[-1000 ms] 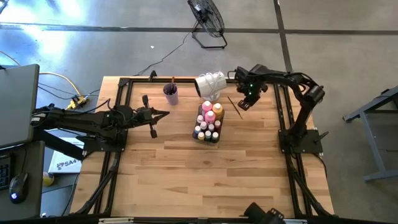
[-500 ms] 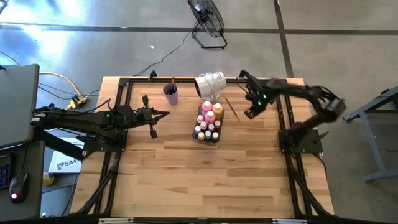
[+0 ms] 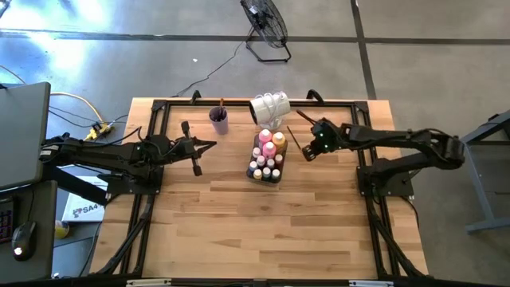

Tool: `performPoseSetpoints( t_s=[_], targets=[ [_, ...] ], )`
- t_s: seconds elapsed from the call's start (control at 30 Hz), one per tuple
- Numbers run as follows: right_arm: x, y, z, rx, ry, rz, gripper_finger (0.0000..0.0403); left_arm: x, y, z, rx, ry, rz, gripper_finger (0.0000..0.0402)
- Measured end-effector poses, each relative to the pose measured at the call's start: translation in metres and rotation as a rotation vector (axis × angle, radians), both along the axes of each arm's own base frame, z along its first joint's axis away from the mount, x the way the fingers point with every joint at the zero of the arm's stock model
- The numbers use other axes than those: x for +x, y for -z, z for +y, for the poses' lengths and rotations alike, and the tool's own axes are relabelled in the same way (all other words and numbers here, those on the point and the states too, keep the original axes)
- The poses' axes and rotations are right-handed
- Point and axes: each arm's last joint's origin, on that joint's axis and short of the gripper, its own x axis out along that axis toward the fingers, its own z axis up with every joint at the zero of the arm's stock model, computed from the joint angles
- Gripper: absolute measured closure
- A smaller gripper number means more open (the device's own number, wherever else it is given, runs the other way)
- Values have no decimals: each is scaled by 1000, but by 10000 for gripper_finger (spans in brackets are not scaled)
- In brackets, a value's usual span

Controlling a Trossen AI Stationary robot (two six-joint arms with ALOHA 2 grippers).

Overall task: Pick & Place Paint Supplies
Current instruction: Put the gold paint brush into the violet cup

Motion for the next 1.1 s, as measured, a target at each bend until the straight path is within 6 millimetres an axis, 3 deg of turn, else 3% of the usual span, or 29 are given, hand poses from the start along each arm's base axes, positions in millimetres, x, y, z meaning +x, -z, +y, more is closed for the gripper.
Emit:
performPoseSetpoints(
  t_s=[0.23,0.43,0.8,1.1],
  targets=[
    [11,16,7,64,13,40,400,0,0,0,-3,0,-1,401],
    [21,25,24,-38,-20,107,392,0,0,0,-2,1,-1,401],
    [25,29,26,-109,9,134,267,0,0,0,-1,0,0,401],
    [31,47,18,-40,-10,159,278,0,0,0,-1,0,3,401]
  ],
)
